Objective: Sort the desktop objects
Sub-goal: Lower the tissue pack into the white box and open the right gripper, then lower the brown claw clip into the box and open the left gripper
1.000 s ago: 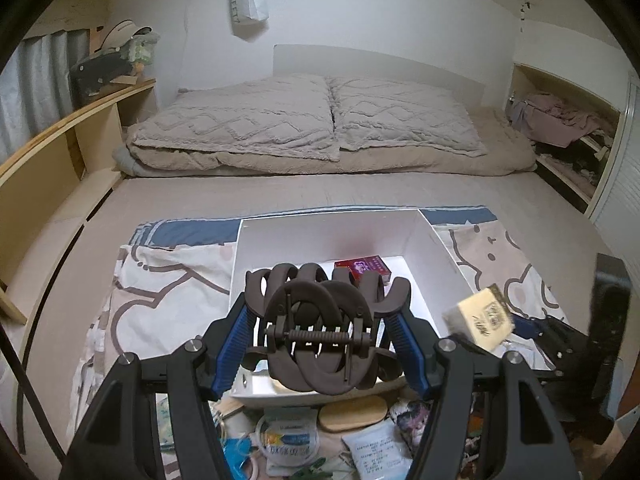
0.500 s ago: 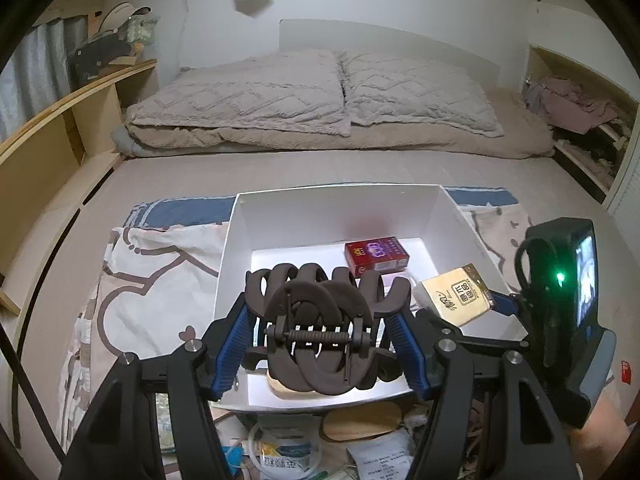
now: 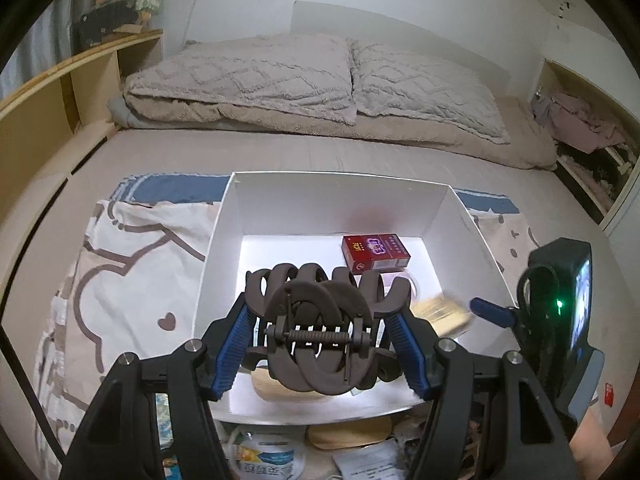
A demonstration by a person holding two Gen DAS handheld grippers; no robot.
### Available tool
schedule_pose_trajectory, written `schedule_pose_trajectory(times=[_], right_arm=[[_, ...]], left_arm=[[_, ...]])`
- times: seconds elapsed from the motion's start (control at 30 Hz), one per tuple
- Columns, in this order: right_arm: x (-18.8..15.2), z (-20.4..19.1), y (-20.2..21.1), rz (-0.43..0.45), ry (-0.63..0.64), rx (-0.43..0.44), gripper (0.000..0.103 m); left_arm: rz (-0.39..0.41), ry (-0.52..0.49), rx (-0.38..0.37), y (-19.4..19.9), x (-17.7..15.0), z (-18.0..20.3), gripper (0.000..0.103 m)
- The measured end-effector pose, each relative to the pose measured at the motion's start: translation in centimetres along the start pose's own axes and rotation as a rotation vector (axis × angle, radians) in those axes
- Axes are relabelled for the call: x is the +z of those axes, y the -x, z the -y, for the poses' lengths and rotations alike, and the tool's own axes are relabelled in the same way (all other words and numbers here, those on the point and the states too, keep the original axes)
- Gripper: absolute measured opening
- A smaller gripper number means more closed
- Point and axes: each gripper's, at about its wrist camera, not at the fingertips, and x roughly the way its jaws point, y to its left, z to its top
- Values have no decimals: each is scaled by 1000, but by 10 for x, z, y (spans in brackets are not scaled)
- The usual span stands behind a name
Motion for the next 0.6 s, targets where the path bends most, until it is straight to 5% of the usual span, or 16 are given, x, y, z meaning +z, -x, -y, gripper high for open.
schedule_pose_trajectory(times=[0.4,0.6], right_arm=[[-20,12,43,133,15,22,95],[-37,22,67,196,-3,20,95]], left_arm=[[-65,20,-53,-21,-4,17,66],[-92,-3,-18,-33,-8,28,66]])
